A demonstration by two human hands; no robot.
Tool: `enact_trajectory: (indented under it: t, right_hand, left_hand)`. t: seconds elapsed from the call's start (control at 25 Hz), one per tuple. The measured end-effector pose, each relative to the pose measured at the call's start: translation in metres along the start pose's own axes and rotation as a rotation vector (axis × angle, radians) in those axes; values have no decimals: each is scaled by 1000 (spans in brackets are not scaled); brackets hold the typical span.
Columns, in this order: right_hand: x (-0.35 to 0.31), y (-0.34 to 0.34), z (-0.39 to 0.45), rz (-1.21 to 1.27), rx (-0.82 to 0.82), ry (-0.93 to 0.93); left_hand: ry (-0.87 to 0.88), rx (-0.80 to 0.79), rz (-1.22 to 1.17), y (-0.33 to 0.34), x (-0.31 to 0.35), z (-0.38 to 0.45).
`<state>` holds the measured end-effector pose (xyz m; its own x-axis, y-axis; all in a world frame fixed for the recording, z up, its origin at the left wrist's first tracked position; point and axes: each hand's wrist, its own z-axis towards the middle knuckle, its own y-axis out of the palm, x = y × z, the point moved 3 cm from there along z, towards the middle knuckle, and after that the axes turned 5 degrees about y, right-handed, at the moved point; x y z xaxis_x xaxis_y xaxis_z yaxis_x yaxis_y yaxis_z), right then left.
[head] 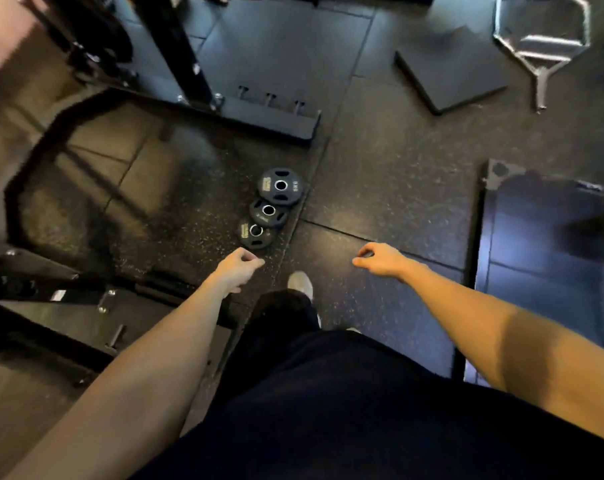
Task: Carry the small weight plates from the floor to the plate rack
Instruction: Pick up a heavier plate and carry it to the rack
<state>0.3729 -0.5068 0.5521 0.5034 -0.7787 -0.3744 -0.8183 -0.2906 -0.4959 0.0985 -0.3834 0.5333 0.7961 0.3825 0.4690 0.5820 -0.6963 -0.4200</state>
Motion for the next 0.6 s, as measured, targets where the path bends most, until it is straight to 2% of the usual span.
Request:
enact_trajectory:
  t: [0.24, 0.4, 0.6]
  right_hand:
    - [-97, -77, 132, -89, -45, -5]
    - [-157, -124, 195, -110, -61, 42]
    - [-208, -159, 285, -104, -101, 109]
  left_hand:
    - [-65, 15, -117, -57, 59, 114]
    - [-132, -30, -125, -99, 106, 185]
    - [-246, -93, -191, -119, 130, 264]
